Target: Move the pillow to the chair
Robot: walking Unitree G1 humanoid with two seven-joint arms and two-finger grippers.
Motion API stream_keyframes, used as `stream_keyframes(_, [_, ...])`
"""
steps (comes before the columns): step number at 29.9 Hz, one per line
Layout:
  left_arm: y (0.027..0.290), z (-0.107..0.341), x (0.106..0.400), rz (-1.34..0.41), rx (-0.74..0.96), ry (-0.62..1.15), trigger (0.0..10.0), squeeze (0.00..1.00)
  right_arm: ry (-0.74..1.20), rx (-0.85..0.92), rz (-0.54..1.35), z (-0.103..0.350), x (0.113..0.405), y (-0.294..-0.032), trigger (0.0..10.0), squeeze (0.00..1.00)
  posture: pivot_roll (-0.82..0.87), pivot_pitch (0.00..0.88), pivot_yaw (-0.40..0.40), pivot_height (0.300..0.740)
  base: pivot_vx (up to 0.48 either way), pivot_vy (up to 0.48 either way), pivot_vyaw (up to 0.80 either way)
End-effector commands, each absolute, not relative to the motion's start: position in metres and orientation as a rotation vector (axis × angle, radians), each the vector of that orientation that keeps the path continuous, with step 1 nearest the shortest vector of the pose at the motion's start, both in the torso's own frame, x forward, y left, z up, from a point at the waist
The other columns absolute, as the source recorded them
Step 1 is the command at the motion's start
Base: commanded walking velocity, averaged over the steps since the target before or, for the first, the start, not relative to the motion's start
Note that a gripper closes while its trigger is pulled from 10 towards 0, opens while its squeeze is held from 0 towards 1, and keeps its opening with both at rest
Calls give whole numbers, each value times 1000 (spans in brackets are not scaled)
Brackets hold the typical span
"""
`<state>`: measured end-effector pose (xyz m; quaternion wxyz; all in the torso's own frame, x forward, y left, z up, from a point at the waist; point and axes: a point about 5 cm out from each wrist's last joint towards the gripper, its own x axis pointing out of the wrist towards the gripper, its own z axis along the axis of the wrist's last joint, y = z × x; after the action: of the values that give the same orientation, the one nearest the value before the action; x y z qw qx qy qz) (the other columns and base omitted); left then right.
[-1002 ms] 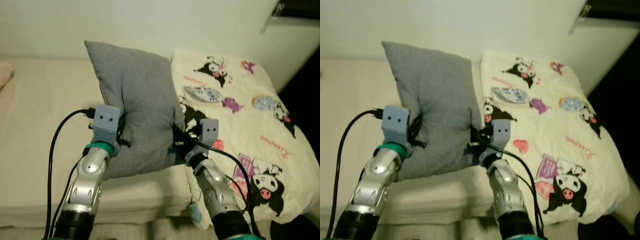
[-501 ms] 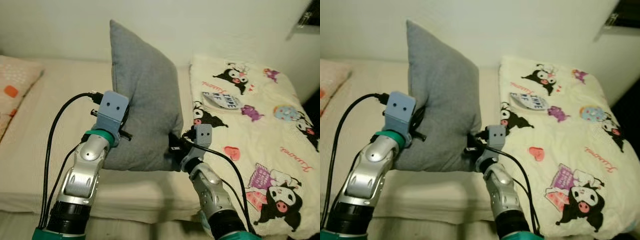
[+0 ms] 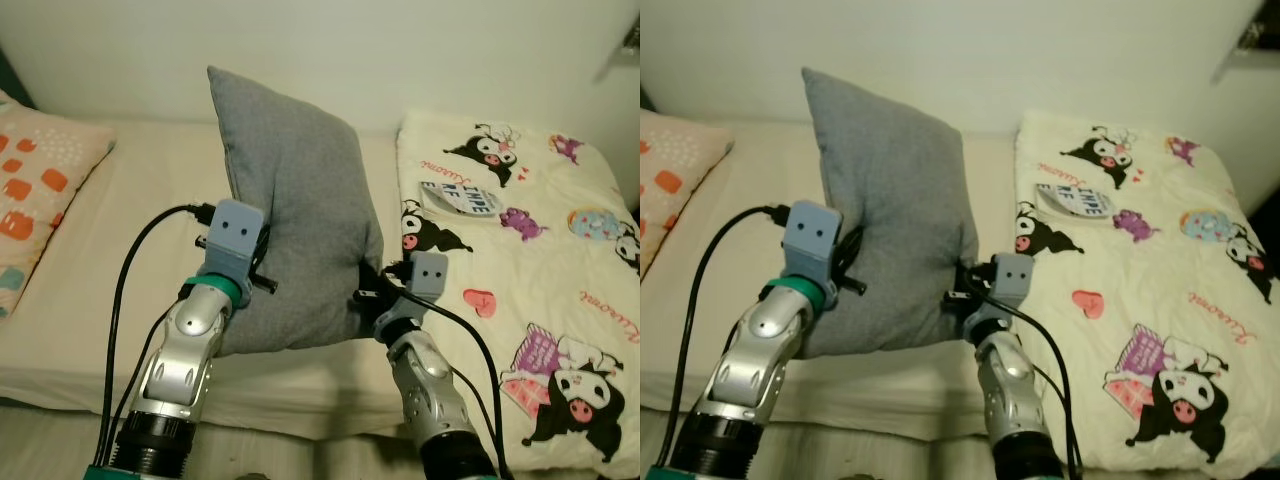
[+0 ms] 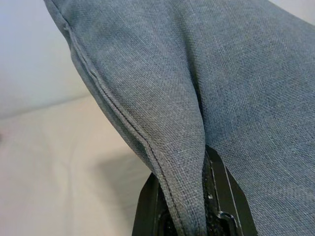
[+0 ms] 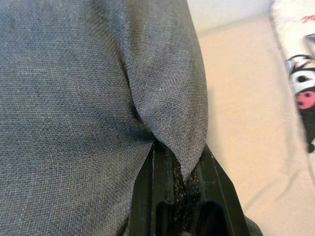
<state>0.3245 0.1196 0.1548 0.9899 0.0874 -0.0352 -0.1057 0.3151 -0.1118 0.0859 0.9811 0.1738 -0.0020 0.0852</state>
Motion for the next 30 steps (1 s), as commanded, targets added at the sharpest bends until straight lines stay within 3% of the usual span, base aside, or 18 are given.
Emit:
stream_keyframes(1, [126, 157, 324, -179, 169, -95, 10000, 0, -62, 345, 151, 95, 315, -116, 10000, 0, 108, 49, 103, 740, 0, 0, 0])
stream_keyframes(30, [133, 156, 325, -160, 196, -98, 10000, 0, -81, 348, 158, 106, 325, -119, 10000, 0, 82, 35, 98, 740, 0, 0, 0])
